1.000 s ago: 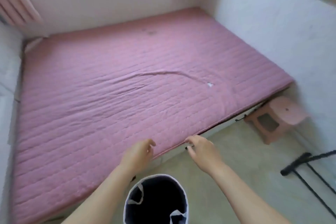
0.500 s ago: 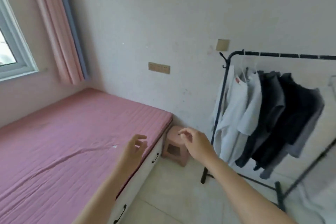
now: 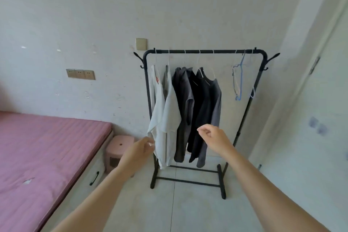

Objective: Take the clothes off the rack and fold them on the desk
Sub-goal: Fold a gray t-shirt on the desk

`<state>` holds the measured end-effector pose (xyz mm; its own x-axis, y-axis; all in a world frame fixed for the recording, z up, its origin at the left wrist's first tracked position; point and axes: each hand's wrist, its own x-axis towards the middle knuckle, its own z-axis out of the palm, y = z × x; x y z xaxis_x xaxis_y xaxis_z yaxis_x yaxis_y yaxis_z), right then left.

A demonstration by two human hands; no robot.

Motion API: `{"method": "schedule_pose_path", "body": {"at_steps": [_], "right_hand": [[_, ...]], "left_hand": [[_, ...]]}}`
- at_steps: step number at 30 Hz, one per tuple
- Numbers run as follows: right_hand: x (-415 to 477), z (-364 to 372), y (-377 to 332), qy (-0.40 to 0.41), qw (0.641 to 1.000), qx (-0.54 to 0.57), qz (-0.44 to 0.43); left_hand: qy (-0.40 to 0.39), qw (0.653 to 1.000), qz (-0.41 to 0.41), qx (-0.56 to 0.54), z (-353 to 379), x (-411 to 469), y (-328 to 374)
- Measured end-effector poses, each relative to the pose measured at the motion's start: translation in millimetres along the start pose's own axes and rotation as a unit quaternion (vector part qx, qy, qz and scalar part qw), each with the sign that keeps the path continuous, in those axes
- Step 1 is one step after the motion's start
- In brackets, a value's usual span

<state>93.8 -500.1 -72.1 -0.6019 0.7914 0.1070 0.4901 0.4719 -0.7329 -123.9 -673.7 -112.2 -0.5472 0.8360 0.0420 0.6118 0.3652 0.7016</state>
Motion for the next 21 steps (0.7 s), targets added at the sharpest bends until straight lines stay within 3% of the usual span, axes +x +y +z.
{"method": "schedule_pose_path", "body": {"at_steps": [4,12,21], "right_hand": [[18.2,-55.7,47.4,0.029,0.999,-0.030,0.032],[98.7,-124.2,100.0,0.091,0.992,-0.052,0.071],[263.5,-143.9,98.8,0.097,0.989,-0.074,0.078]], "left_hand": [[-0.058,0.997,0.031,0.037,40.8,36.2,33.5],[-0.101,0.992,0.067,0.028,94.4,174.0,82.4],[-0.084,0.983,0.164,0.008,120.7,357.5,127.1]]}}
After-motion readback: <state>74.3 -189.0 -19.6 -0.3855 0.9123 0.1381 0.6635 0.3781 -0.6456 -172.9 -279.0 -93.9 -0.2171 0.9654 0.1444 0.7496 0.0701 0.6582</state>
